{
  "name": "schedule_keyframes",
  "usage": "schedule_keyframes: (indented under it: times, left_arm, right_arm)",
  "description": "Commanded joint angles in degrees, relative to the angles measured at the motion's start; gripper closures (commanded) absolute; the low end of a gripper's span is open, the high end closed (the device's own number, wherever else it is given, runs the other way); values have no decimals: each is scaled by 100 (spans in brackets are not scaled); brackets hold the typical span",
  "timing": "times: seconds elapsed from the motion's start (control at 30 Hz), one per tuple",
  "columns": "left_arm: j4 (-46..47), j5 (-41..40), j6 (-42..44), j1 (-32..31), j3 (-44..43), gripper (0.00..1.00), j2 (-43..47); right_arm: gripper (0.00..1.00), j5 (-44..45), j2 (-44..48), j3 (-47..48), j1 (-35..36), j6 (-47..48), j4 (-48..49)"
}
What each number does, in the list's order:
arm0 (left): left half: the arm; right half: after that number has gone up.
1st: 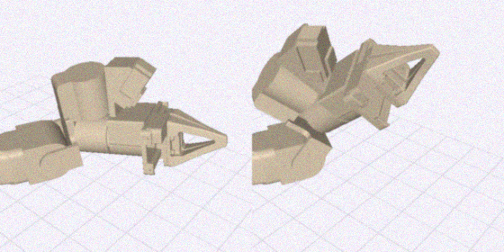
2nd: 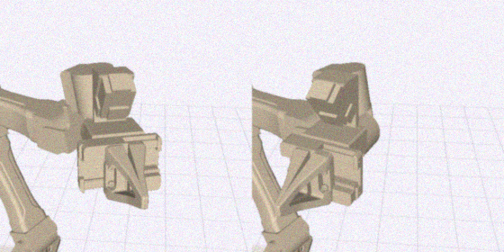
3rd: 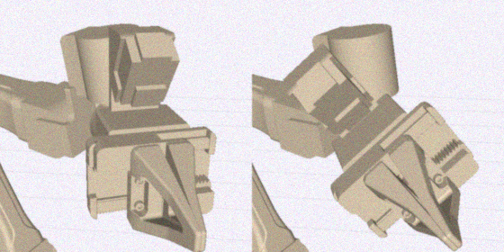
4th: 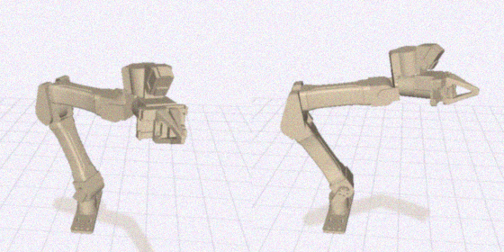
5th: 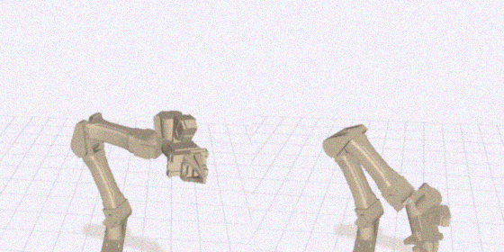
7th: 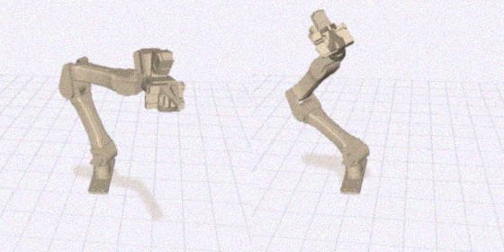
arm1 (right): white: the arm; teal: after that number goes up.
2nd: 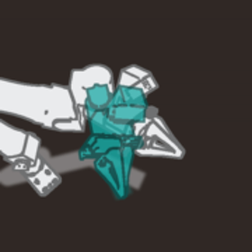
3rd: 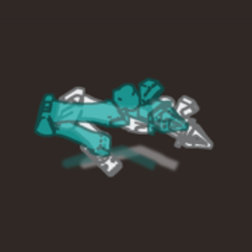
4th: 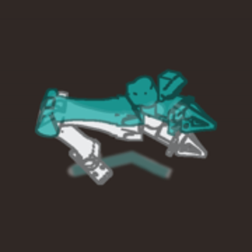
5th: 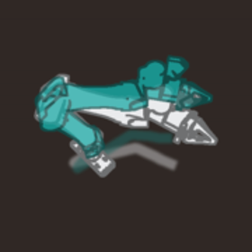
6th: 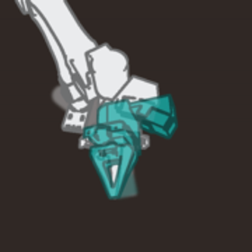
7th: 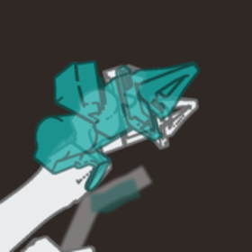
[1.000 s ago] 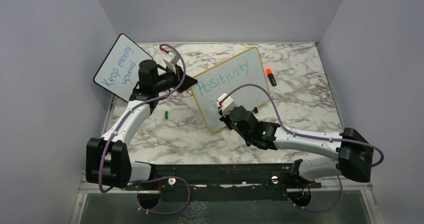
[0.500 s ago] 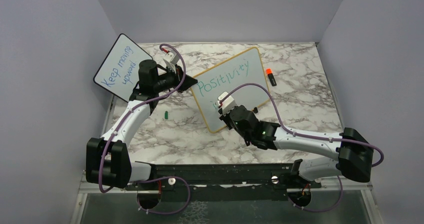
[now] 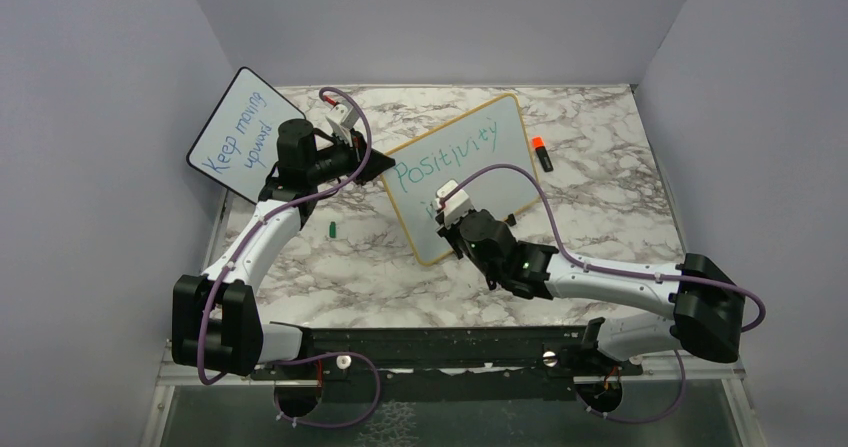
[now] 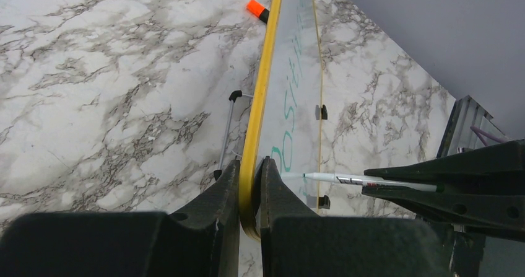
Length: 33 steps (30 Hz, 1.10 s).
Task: Write a sentence on the whiteboard
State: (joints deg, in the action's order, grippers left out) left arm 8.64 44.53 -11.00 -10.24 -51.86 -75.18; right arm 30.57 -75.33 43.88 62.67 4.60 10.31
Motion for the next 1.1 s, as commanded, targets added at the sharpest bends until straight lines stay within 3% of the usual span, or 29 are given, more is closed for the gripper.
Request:
schedule_keyframes:
  times: [0.0, 1.07]
  left_arm:
    - [-663, -393, 467, -75, 110, 100, -218]
    - [-682, -410, 470, -75, 102, 100, -240]
  right_arm:
    - [100, 336, -103, 145, -45, 31, 270]
    - [100, 227, 225, -193, -98, -443, -586]
